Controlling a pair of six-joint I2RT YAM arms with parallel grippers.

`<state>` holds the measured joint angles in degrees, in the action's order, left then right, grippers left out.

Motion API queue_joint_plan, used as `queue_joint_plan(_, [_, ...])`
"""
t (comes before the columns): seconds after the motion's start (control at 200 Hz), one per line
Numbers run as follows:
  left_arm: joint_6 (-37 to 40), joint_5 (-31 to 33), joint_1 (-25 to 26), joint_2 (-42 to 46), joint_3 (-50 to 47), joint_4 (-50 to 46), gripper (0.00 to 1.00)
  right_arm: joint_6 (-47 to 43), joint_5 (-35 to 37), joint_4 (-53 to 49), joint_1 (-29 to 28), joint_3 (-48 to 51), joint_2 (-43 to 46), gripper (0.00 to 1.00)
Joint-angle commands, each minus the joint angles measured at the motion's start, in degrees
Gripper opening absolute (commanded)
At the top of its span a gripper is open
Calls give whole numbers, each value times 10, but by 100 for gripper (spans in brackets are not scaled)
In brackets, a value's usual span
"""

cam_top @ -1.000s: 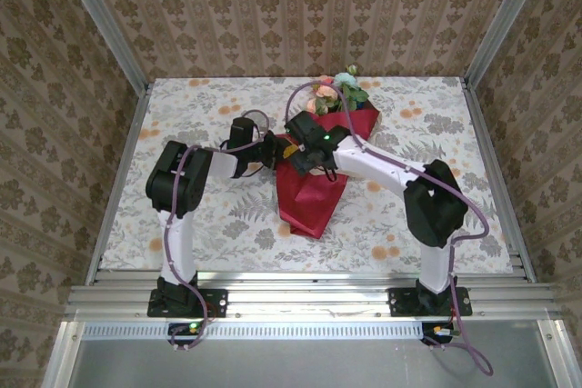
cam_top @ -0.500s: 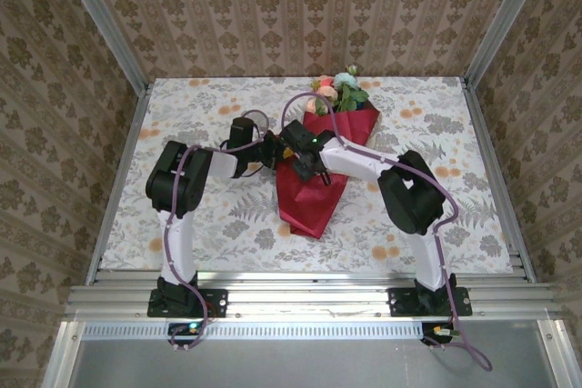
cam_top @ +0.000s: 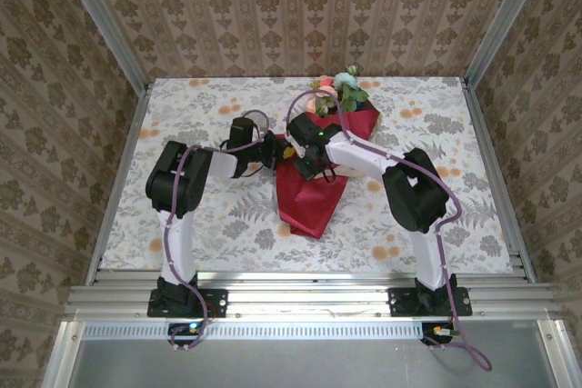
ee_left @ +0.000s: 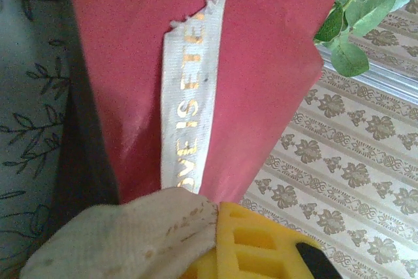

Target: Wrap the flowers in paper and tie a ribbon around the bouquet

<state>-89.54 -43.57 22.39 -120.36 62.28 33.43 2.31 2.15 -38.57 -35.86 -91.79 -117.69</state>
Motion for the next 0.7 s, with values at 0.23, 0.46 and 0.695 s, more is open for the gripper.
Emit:
queue_joint_plan(0.23, [58,-17,-9,52,-11,-47,16,47,-367,-50,87,21,15,0])
queue_joint_plan(0.46, [115,-11,-9,76,-3,-122,28,90,-497,-27,128,33,-9,0])
queue_joint_plan(0.695, [180,123,-2,211,-32,-361,37,132,-530,-11,158,29,-31,0])
